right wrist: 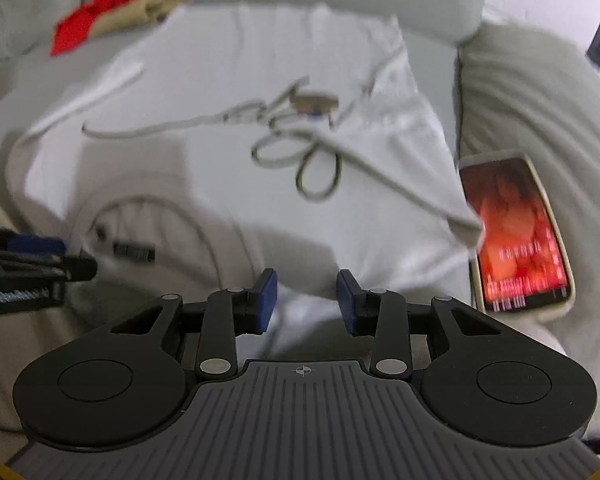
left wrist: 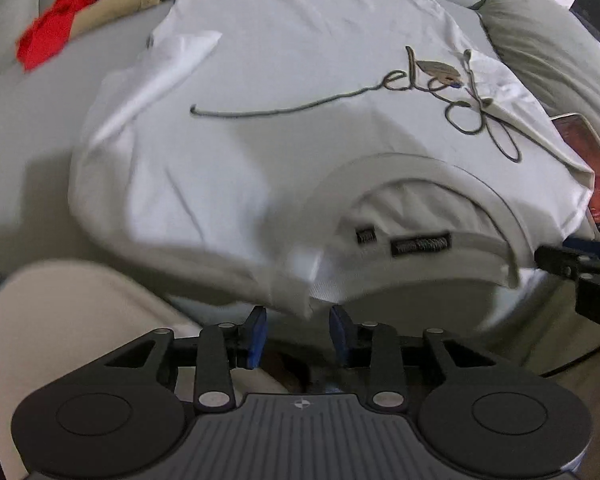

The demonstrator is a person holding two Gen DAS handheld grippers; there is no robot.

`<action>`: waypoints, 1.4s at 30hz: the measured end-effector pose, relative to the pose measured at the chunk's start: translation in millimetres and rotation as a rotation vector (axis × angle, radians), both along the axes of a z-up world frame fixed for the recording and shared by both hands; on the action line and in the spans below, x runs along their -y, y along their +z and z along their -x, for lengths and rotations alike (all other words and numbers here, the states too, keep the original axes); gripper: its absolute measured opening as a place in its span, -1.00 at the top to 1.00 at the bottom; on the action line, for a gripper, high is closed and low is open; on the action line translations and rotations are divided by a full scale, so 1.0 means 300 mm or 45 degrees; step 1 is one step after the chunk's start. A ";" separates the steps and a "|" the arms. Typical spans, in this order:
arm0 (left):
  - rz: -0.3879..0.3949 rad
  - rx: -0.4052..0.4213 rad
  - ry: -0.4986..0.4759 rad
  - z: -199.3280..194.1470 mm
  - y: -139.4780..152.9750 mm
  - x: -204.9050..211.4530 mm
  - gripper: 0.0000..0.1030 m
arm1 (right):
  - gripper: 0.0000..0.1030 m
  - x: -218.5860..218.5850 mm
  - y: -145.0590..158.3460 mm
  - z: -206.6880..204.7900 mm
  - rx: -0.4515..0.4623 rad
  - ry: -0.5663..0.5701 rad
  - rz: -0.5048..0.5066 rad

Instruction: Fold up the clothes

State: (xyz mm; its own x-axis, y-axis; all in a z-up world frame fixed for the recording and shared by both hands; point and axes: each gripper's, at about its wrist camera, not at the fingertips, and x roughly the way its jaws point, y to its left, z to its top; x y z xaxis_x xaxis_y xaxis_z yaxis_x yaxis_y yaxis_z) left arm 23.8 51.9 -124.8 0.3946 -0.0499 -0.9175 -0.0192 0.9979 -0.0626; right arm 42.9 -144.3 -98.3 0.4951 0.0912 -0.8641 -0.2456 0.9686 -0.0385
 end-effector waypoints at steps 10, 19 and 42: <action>0.091 0.227 0.000 0.025 0.106 0.034 0.13 | -0.22 0.065 0.125 0.123 0.254 0.078 -0.028; 0.120 0.185 0.031 -0.021 0.053 0.033 0.11 | -0.15 0.049 0.100 -0.011 0.422 0.159 0.152; 0.091 0.170 0.026 -0.031 0.053 0.038 0.05 | 0.84 -0.114 -0.039 -0.350 0.233 0.186 0.449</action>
